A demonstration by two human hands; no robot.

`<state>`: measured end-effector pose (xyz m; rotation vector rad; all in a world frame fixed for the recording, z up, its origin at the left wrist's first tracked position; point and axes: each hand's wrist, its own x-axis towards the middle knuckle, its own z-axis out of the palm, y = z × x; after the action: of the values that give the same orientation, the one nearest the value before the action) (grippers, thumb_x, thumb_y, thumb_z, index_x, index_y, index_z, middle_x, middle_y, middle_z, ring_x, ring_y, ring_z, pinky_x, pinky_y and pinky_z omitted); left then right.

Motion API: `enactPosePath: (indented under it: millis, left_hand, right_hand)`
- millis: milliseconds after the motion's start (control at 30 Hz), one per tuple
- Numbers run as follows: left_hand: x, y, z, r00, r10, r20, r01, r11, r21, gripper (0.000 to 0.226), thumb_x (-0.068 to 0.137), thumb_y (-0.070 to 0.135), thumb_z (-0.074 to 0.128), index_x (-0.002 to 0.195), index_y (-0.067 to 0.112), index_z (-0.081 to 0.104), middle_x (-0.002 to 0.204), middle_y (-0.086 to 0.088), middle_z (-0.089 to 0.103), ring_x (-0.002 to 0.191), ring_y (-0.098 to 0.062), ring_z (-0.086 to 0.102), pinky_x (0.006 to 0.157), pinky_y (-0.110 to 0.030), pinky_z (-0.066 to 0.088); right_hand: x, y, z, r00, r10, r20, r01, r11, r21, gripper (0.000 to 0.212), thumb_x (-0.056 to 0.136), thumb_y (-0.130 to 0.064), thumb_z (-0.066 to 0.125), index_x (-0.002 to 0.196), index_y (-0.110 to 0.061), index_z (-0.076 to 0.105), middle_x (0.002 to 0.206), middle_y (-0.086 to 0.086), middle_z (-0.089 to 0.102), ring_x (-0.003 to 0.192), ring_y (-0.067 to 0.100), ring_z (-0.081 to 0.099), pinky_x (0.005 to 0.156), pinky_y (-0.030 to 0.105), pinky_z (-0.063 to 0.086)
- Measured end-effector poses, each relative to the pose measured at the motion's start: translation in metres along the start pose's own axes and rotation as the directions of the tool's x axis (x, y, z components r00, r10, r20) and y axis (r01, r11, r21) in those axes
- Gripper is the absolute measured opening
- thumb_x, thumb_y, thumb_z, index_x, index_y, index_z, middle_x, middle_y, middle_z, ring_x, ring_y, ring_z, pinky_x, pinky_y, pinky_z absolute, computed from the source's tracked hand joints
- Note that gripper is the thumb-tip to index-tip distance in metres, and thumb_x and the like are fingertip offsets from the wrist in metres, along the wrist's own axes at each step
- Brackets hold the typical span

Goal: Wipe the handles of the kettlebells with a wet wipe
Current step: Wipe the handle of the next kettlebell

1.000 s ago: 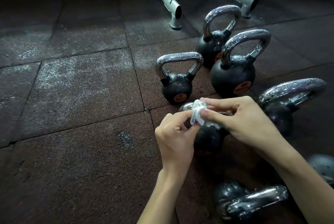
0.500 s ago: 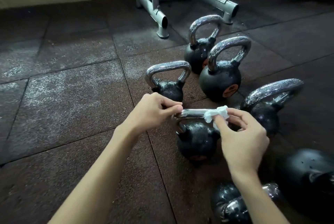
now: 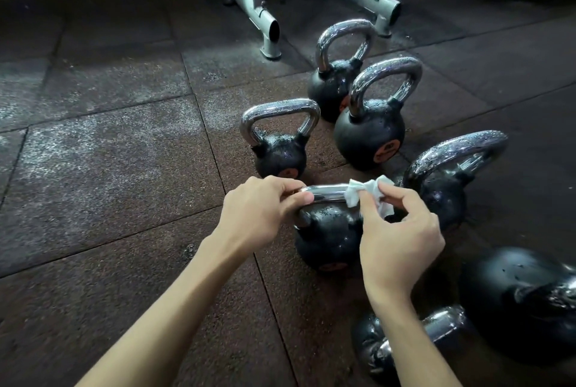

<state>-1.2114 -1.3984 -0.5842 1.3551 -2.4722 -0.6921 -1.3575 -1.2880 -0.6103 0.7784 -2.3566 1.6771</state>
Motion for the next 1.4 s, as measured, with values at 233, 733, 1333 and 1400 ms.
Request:
enactPosePath:
  millis: [233,733,1333,1400]
  left_hand:
    - [-0.022,0.029,0.012,0.993,-0.078,-0.093,0.105,0.936,0.335,0.044,0.102,0.067,0.034,0.12,0.04,0.065,0.103,0.0,0.076,0.104,-0.024,0.069,0.077,-0.035,0.039]
    - [0.05,0.054,-0.025,0.975,0.045,0.218,-0.069,0.992,0.104,0.034,0.08,0.069,0.072,0.101,0.043,0.079,0.106,0.014,0.078,0.102,-0.015,0.071,0.093,-0.039,0.057]
    - [0.058,0.013,-0.037,0.915,0.169,0.366,-0.221,0.969,0.106,0.028,0.094,0.046,0.071,0.121,0.043,0.074,0.081,0.021,0.072,0.068,0.016,0.056,0.062,-0.012,0.04]
    - [0.057,0.003,-0.039,0.925,0.154,0.347,-0.199,0.975,0.1,0.027,0.094,0.046,0.071,0.12,0.042,0.074,0.091,0.019,0.076,0.073,0.019,0.057,0.064,-0.01,0.041]
  right_hand:
    - [-0.01,0.0,0.003,0.993,0.091,0.073,-0.096,0.993,0.074,0.016,0.078,-0.028,0.087,0.091,-0.028,0.077,0.081,-0.013,0.074,0.065,0.015,0.063,0.071,0.039,0.055]
    - [0.031,0.012,0.001,0.962,0.176,0.208,-0.203,0.973,0.114,0.017,0.075,-0.03,0.088,0.081,-0.032,0.073,0.077,-0.017,0.075,0.077,0.001,0.072,0.091,0.043,0.056]
    - [0.051,0.027,0.019,0.932,0.063,0.357,-0.069,0.998,0.004,0.012,0.077,-0.031,0.087,0.077,-0.027,0.075,0.069,-0.015,0.073,0.073,0.001,0.072,0.073,0.037,0.06]
    - [0.051,0.031,0.028,0.909,0.067,0.412,-0.053,0.997,-0.047,0.014,0.075,-0.033,0.088,0.076,-0.027,0.075,0.069,-0.014,0.073,0.073,0.004,0.072,0.073,0.036,0.06]
